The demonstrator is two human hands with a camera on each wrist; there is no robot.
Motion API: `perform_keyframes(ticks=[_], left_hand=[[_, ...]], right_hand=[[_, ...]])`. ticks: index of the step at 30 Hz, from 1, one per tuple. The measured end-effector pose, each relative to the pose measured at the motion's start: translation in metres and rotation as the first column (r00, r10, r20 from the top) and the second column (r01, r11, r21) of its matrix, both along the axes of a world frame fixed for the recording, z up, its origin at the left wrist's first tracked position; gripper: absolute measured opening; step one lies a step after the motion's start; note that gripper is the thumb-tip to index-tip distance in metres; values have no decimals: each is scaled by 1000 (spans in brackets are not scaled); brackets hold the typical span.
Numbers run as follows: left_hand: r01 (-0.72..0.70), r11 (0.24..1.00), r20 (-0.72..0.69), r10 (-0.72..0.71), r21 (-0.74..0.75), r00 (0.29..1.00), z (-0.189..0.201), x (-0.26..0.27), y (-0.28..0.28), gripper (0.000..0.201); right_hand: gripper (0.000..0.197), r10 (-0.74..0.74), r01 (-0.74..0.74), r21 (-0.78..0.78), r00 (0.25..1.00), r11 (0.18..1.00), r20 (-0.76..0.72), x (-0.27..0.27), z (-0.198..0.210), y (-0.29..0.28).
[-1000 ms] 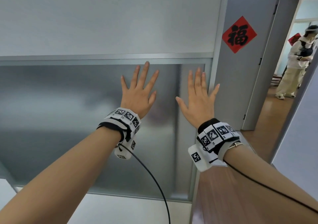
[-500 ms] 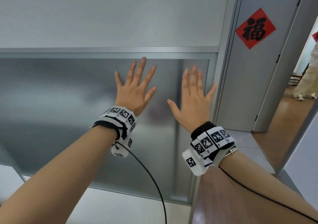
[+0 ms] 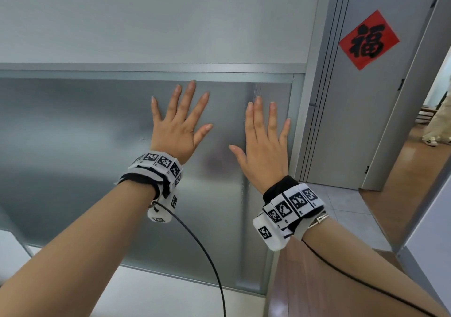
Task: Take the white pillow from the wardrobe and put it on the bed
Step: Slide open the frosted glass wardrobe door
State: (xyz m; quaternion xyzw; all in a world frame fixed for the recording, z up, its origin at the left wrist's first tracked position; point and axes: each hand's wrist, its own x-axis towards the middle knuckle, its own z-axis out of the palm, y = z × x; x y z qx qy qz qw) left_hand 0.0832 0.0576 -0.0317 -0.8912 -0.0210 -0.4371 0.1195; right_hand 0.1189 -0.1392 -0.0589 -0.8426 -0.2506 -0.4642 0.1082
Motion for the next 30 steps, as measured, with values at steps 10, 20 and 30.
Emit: perform_keyframes(ticks=[10, 20, 30], left_hand=[[27, 998, 112, -33, 52, 993, -6, 7, 10, 61], [7, 997, 128, -17, 72, 992, -4, -2, 4, 62], [71, 997, 158, -76, 38, 984, -7, -5, 0, 62]], right_hand=[[80, 87, -91, 48, 994, 995, 72, 0, 4, -17], [97, 442, -345, 622, 897, 703, -2, 3, 25, -45], [69, 496, -396, 665, 867, 633, 44, -7, 25, -54]])
